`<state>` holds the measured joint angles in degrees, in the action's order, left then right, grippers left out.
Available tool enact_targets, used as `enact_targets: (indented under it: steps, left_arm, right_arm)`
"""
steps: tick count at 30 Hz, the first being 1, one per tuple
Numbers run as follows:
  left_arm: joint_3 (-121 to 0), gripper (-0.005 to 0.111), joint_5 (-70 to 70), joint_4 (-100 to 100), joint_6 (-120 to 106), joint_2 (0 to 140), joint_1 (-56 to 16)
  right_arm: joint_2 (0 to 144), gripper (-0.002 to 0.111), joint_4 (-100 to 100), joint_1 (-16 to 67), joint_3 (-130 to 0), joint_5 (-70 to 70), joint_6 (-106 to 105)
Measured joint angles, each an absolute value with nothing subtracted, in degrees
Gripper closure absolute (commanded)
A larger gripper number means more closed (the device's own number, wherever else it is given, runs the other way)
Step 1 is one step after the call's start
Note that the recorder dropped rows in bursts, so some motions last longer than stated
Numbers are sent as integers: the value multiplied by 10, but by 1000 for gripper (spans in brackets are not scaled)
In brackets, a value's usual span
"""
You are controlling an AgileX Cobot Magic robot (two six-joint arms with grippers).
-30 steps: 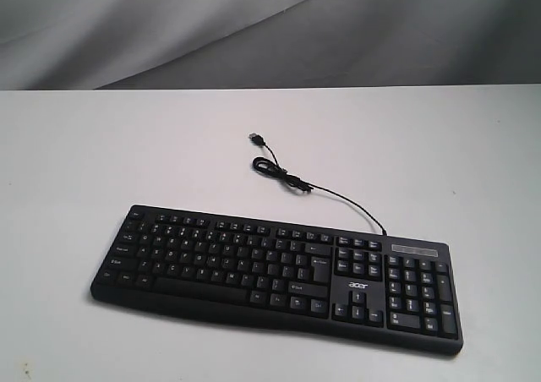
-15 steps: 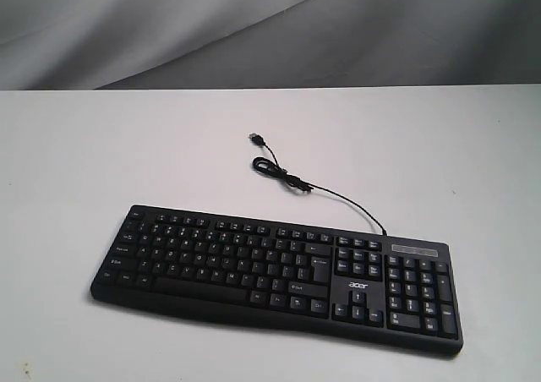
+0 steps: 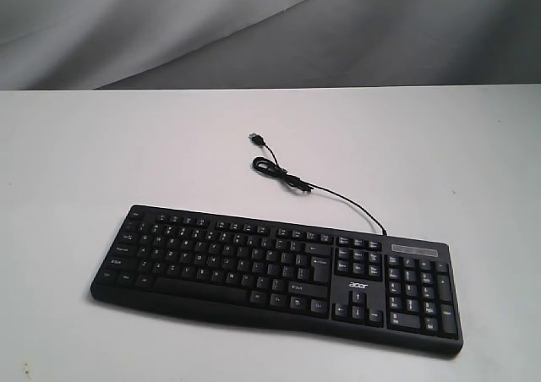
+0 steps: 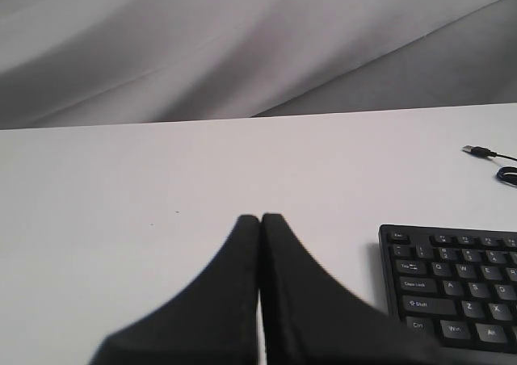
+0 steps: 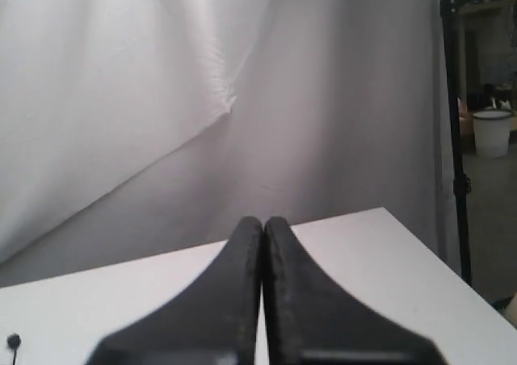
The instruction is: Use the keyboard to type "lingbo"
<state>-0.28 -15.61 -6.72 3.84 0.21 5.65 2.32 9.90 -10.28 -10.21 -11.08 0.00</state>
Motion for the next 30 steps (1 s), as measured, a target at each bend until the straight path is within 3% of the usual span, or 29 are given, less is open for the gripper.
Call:
enact_targets:
  steps: [11,30]
  left_arm:
    - [-3,106,-156,-67,38,2,57]
    - [-3,106,-156,-67,38,2,57]
  right_arm:
    - [3,108,36,-103,-5,-120,16]
    - [2,108,15,-62,-2,-194,17]
